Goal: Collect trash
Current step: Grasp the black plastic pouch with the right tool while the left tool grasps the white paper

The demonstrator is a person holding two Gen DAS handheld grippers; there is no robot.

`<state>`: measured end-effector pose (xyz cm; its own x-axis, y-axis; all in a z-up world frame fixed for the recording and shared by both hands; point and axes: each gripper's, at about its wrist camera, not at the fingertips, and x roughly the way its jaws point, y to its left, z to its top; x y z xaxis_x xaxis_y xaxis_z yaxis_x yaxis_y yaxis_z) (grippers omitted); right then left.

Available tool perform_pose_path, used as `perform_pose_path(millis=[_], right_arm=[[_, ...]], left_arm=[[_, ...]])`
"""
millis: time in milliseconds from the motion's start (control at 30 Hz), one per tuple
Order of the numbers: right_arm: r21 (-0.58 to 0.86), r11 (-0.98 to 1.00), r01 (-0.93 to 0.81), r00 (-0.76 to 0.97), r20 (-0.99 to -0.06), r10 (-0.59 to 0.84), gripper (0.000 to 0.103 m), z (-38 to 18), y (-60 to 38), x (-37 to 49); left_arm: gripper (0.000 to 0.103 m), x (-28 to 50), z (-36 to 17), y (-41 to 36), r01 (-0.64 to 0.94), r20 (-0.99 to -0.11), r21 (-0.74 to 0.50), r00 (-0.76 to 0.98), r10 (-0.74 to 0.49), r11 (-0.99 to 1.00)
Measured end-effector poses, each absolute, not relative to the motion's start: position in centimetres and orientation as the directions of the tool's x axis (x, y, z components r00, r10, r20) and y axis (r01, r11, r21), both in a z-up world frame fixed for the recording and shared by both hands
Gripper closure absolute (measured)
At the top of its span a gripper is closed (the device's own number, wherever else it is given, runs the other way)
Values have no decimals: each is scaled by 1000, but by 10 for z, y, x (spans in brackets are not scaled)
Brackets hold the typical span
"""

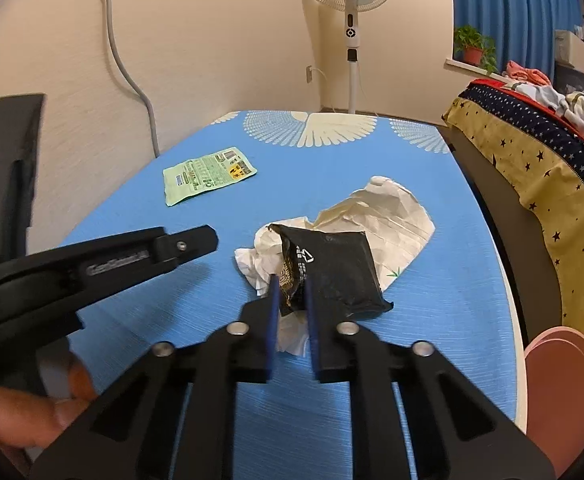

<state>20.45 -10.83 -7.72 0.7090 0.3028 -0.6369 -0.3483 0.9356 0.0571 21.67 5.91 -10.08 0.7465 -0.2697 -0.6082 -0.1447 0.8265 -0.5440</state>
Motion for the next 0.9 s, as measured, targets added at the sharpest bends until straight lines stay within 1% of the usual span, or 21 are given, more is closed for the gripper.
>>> perform_pose_path(millis=[100, 267, 467, 567, 633, 667, 733, 900], right_arm=[[62, 938, -340, 719, -625, 302, 103, -74, -113, 203], [81, 945, -318, 741, -601, 301, 103, -67, -124, 202], [101, 943, -316, 748, -586, 313, 103, -63, -132, 201], [106, 943, -315, 750, -581, 316, 97, -64, -135, 203], [114, 943, -311, 750, -581, 317, 86, -66, -138, 205], [115, 945, -307, 751, -581, 315, 73, -67, -139, 207], [127, 942, -311, 744, -585, 325, 64, -69, -139, 211], [120, 933, -339, 727, -597, 340, 61, -74, -133, 215]], left_arm=[[85, 223, -106, 63, -162, -608, -579, 739, -291, 799], [85, 229, -112, 62, -176, -617, -598, 723, -310, 782], [85, 235, -116, 54, -172, -633, -596, 702, -327, 784], [85, 236, -119, 53, -178, -643, -592, 692, -328, 786], [85, 236, -120, 54, -178, -641, -597, 692, -332, 782], [85, 236, -121, 54, -177, -641, -598, 691, -334, 782], [85, 237, -121, 53, -175, -641, -599, 689, -338, 781], [85, 238, -124, 57, -178, -636, -614, 688, -349, 769]])
